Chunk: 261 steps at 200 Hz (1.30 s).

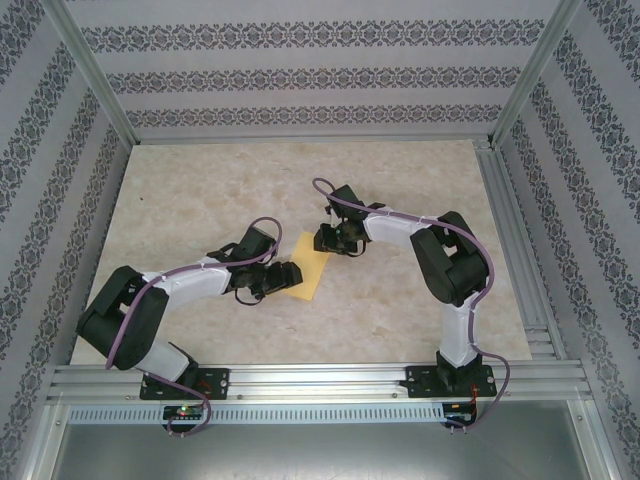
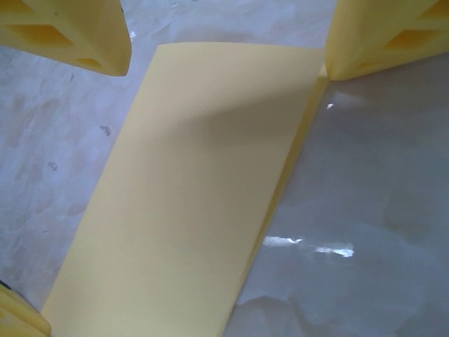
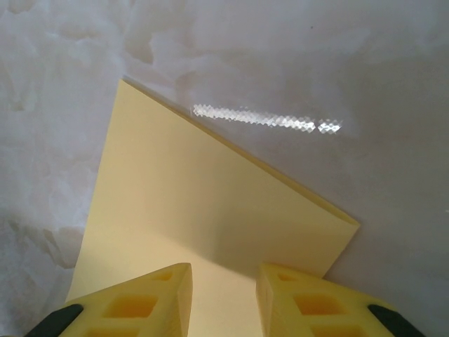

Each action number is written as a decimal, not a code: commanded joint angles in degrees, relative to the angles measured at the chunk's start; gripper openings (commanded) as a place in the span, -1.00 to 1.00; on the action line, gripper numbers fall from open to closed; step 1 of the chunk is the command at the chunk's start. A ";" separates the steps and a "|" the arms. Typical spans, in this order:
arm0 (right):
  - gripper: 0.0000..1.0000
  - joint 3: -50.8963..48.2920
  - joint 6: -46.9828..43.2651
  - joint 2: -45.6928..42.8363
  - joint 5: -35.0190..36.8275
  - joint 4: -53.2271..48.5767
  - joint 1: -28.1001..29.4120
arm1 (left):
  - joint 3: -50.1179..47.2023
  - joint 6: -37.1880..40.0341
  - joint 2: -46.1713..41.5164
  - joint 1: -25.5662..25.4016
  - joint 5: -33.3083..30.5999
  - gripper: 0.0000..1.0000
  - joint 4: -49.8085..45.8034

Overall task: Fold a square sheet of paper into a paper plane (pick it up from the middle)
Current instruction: Fold the triangle a second time at the center of the table.

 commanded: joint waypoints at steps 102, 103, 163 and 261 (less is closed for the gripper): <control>-0.38 -1.15 0.73 2.00 0.46 0.21 -0.19 | 1.72 -0.01 0.93 -0.05 8.16 0.40 11.83; -0.38 -1.15 0.77 2.00 0.44 0.21 -0.19 | 1.72 -0.02 0.98 -0.07 8.24 0.40 12.06; -0.40 -1.15 1.01 2.26 0.34 0.20 -0.35 | 4.61 -0.95 3.74 -0.57 11.28 0.41 15.65; -0.41 -1.06 0.84 2.95 0.64 -0.06 -0.89 | 0.93 2.62 -2.09 -0.63 8.14 0.34 2.94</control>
